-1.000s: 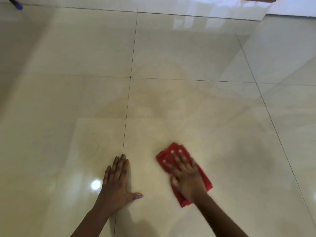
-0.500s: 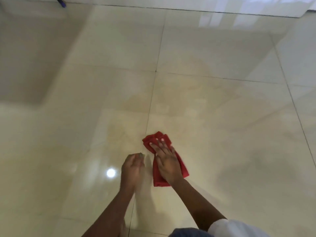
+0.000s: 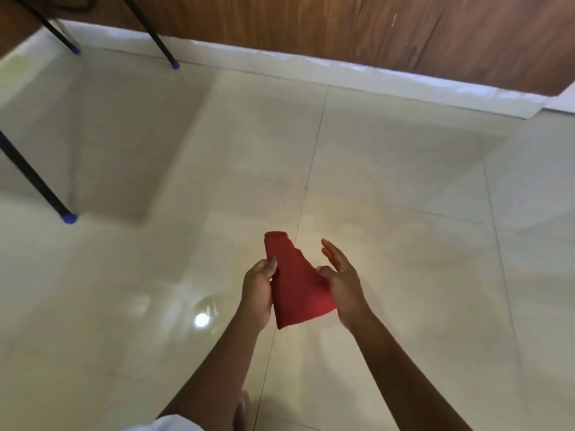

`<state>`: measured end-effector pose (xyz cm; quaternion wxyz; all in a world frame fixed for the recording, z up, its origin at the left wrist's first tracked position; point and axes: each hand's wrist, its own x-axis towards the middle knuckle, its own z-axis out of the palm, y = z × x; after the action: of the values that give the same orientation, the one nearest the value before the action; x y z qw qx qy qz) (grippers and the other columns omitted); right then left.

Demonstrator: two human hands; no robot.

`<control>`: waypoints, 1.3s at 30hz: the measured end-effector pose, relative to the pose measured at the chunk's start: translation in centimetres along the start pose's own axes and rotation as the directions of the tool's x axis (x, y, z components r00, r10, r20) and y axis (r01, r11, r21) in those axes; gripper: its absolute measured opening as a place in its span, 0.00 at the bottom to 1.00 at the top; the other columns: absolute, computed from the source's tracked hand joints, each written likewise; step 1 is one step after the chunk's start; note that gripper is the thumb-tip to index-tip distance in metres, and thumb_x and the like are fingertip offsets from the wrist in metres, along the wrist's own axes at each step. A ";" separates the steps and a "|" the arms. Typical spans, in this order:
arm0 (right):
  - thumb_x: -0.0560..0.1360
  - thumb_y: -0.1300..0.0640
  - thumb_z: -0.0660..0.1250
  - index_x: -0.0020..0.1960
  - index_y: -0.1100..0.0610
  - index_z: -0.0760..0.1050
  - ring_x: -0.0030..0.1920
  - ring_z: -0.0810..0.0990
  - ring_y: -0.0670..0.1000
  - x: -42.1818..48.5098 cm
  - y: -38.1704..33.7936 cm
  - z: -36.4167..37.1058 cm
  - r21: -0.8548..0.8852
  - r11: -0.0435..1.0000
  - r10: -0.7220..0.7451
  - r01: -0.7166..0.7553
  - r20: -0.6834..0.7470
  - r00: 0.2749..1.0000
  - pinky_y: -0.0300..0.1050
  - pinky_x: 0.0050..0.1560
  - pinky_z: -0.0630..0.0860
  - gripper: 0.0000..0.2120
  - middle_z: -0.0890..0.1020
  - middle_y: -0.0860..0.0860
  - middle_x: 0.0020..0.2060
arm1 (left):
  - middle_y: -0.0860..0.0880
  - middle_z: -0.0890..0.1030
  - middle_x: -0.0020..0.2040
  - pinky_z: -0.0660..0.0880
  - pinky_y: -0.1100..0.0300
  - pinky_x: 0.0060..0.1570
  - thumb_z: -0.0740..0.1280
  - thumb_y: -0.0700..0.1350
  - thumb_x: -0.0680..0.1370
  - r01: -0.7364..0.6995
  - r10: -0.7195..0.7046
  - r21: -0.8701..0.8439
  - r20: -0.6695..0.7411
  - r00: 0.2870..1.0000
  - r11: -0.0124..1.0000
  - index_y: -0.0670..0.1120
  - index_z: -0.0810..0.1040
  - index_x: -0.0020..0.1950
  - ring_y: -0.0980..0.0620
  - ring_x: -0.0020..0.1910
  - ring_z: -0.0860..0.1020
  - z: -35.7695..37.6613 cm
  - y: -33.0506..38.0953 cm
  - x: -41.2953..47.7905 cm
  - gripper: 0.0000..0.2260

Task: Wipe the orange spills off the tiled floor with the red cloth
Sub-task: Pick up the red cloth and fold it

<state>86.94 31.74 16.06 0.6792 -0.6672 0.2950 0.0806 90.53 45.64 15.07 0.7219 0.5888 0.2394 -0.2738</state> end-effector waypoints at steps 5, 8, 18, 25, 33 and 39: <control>0.74 0.57 0.67 0.56 0.62 0.77 0.52 0.81 0.56 -6.9 -13.8 -0.8 0.124 0.952 0.268 -0.279 0.098 0.958 0.50 0.53 0.76 0.13 0.82 0.57 0.53 | 0.44 0.81 0.49 0.74 0.49 0.55 0.60 0.43 0.80 -0.007 0.025 -0.122 0.141 0.990 0.993 0.39 0.77 0.57 0.46 0.51 0.79 0.0 12.5 -10.3 0.11; 0.72 0.65 0.68 0.54 0.62 0.77 0.45 0.82 0.52 -11.8 -21.2 -0.1 0.141 0.972 0.172 -0.190 0.132 0.976 0.43 0.43 0.78 0.11 0.83 0.56 0.49 | 0.45 0.81 0.48 0.76 0.54 0.50 0.60 0.44 0.80 -0.058 0.074 -0.114 0.140 0.987 0.992 0.39 0.76 0.56 0.49 0.48 0.79 -0.1 18.5 -16.5 0.11; 0.69 0.71 0.68 0.52 0.59 0.76 0.37 0.80 0.49 -28.8 -46.8 5.2 -0.029 1.000 0.001 0.007 0.263 0.965 0.37 0.33 0.75 0.14 0.80 0.54 0.40 | 0.45 0.81 0.50 0.75 0.57 0.45 0.58 0.39 0.80 -0.139 0.135 -0.261 -0.036 0.990 0.955 0.41 0.76 0.58 0.48 0.46 0.79 -1.5 36.3 -39.5 0.10; 0.70 0.72 0.68 0.49 0.56 0.77 0.36 0.78 0.47 -38.4 -60.4 12.5 -0.263 0.760 -0.323 0.594 0.642 0.696 0.33 0.35 0.76 0.14 0.80 0.53 0.39 | 0.60 0.70 0.59 0.64 0.55 0.58 0.69 0.37 0.71 -0.339 0.326 -0.174 -0.100 0.940 0.924 0.53 0.61 0.69 0.53 0.60 0.69 -5.9 42.5 -47.8 0.31; 0.69 0.73 0.69 0.51 0.57 0.78 0.37 0.80 0.43 -40.8 -71.7 20.5 -0.209 0.596 -0.376 0.775 0.780 0.500 0.34 0.41 0.77 0.16 0.81 0.54 0.39 | 0.44 0.81 0.57 0.77 0.58 0.52 0.70 0.39 0.68 -0.413 0.389 0.028 0.280 0.878 0.910 0.43 0.76 0.59 0.47 0.54 0.80 -15.7 54.9 -49.7 0.20; 0.75 0.56 0.67 0.50 0.56 0.76 0.43 0.78 0.47 -33.6 -71.8 25.5 -0.239 0.682 -0.602 0.691 0.351 0.717 0.34 0.43 0.72 0.06 0.81 0.55 0.48 | 0.44 0.84 0.36 0.79 0.60 0.38 0.65 0.38 0.73 -0.449 0.516 -0.308 0.184 0.837 0.839 0.41 0.84 0.39 0.50 0.34 0.82 -18.5 62.3 -49.7 0.08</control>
<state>103.26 58.67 93.11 0.5623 -0.8235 -0.0670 -0.0335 95.74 79.17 89.54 0.8615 0.4922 0.0182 -0.1235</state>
